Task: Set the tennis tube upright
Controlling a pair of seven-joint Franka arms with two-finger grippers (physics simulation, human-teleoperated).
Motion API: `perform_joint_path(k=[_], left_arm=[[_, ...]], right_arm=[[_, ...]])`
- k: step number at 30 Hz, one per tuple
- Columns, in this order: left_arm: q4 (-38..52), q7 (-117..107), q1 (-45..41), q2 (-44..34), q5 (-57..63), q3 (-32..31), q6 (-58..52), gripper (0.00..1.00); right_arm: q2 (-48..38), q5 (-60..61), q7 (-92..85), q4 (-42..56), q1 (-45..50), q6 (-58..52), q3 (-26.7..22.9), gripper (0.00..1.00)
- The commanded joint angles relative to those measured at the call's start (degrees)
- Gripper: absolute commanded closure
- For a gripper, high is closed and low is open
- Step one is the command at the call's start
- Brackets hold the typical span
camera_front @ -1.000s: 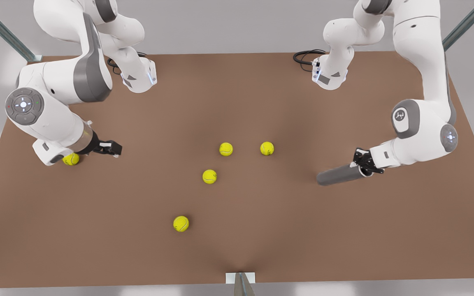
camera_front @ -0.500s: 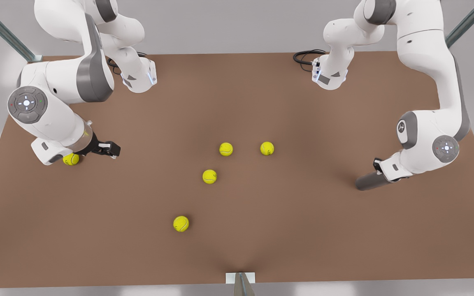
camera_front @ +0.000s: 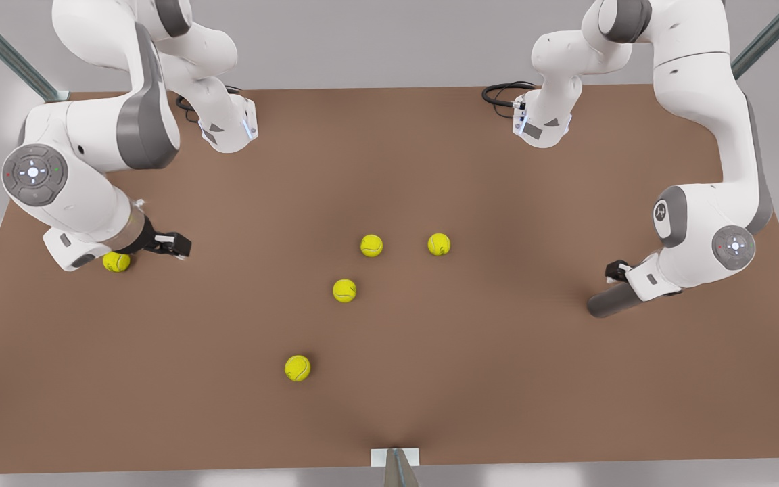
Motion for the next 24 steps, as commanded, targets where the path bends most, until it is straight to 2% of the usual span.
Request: perform_joint_path(k=[1, 7, 10, 13, 16, 20, 24], left_arm=[[0.58, -4.95, 0.02, -0.12, 1.23, 0.04, 0.24, 0.00], [1.29, -5.30, 0.02, -1.35, 2.90, 0.12, 0.06, 0.00], [6.38, -5.48, 0.81, -1.44, 2.63, 0.21, -4.51, 0.00], [11.83, -11.25, 0.81, -1.35, 0.36, 0.12, -11.61, 0.00], [21.06, -29.56, 0.81, -1.70, -3.61, -3.39, -27.35, 0.00], [17.90, -29.12, 0.73, -12.16, -2.82, -3.74, -28.85, 0.00], [16.49, -29.12, 0.55, -12.25, -1.58, -3.74, -28.77, 0.00]], right_arm=[[-0.06, 0.08, -0.54, -0.01, -0.14, -1.98, 0.04, 0.00], [-0.06, 0.35, -0.54, 0.08, 0.30, -1.98, 0.12, 0.00], [-0.06, 0.35, -0.54, 0.08, 0.39, -1.98, 0.13, 0.00], [-0.06, 0.26, -0.54, 0.08, 0.30, -1.98, 0.13, 0.00], [-0.06, 0.35, -0.63, 0.08, 0.12, -1.98, 0.13, 0.00], [-0.06, 0.35, -0.63, 0.08, 0.21, -1.98, 0.13, 0.00], [-0.06, 0.35, -0.63, 0.17, 0.12, -1.98, 0.13, 0.00]])
